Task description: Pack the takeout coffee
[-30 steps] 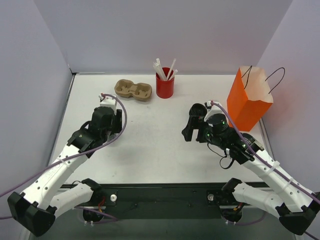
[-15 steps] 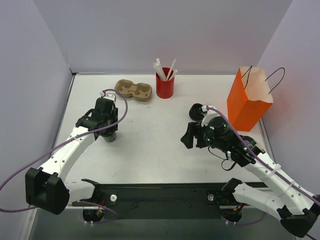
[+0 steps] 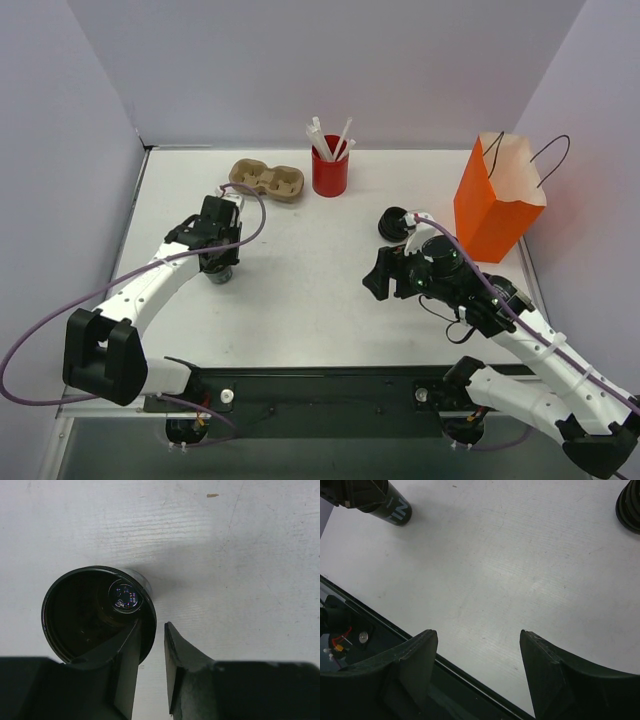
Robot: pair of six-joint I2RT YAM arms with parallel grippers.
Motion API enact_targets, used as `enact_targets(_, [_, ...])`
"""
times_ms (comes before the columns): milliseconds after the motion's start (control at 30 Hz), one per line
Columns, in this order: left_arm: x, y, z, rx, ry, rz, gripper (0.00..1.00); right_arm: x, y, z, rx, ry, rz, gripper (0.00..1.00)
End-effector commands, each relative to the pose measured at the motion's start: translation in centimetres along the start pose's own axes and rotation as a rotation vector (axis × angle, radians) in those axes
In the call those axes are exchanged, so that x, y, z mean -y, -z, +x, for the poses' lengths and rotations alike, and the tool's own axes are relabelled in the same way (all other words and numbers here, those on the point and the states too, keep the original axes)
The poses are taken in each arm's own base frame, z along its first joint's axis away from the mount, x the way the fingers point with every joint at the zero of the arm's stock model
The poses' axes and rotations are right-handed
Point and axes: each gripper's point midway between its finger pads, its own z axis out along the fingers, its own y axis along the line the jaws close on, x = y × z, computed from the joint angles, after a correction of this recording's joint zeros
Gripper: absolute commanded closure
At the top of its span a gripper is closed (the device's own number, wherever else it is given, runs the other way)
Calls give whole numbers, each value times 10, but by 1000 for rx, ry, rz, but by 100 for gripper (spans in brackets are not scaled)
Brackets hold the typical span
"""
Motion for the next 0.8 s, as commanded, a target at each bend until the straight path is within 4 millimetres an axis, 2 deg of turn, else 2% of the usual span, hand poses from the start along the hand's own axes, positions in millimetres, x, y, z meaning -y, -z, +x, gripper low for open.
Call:
enact_targets(0, [2,4,-27,65,9,23,66,-3,5,-5,34,16,-24,32])
enact_targets(767, [2,8,-28,80,29,40,81,-2,-4,3,-5,9,-16,33])
